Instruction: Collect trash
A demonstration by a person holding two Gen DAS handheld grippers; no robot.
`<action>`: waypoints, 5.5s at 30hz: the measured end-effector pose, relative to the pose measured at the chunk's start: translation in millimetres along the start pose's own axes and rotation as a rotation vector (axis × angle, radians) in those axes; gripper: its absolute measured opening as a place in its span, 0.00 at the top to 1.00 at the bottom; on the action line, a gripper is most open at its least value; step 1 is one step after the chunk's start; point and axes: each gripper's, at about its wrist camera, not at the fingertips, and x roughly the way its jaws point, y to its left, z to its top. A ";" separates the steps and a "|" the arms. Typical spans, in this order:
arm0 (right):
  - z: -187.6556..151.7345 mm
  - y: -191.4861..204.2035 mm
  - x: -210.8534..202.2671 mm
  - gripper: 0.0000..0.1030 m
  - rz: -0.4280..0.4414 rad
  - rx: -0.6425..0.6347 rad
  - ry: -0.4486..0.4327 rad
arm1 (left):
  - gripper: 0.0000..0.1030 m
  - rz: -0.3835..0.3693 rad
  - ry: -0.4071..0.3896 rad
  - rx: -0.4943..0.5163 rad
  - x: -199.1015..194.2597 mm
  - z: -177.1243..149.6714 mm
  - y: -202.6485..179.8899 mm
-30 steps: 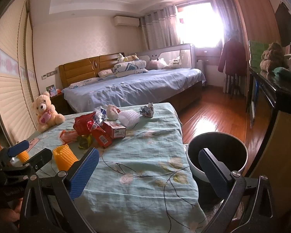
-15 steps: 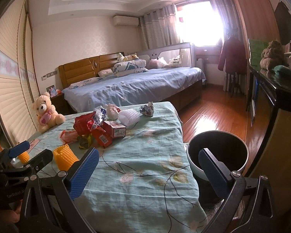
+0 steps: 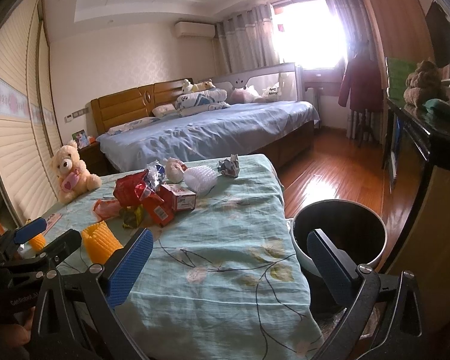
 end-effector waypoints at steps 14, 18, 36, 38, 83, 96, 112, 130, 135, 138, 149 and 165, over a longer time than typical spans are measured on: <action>-3.4 6.4 6.9 0.00 0.027 0.012 0.042 | 0.00 -0.002 0.032 -0.027 8.2 -2.7 10.5; -4.4 9.3 10.8 0.00 0.047 0.015 0.057 | 0.00 0.003 0.056 -0.043 11.9 -6.2 18.3; -4.2 21.9 81.9 0.00 0.148 0.024 0.228 | 0.00 0.031 0.251 -0.160 70.3 -33.1 63.8; -4.7 23.9 90.7 0.00 0.158 0.026 0.247 | 0.01 0.019 0.268 -0.167 76.0 -36.0 64.5; -6.5 36.4 177.6 0.87 0.270 0.041 0.469 | 0.68 -0.172 0.298 -0.128 113.7 -14.0 52.1; -3.5 -45.5 125.5 0.87 0.163 0.148 0.400 | 0.68 -0.312 0.300 -0.031 117.2 4.2 -23.5; -8.5 -113.8 93.8 0.87 0.056 0.225 0.369 | 0.68 -0.406 0.309 0.069 127.0 16.5 -92.3; -15.2 -176.9 81.8 0.87 -0.050 0.313 0.365 | 0.68 -0.483 0.316 0.161 148.2 32.9 -156.1; -18.8 -191.3 84.6 0.87 -0.076 0.328 0.372 | 0.68 -0.504 0.327 0.172 158.1 36.1 -171.5; -20.9 -199.4 88.0 0.87 -0.085 0.335 0.379 | 0.68 -0.511 0.335 0.189 164.2 36.2 -182.4; -23.3 -220.7 103.4 0.87 -0.114 0.364 0.407 | 0.68 -0.544 0.403 0.203 195.8 31.8 -215.3; -23.0 -233.2 116.8 0.55 -0.134 0.393 0.434 | 0.38 -0.547 0.466 0.212 218.0 21.5 -232.8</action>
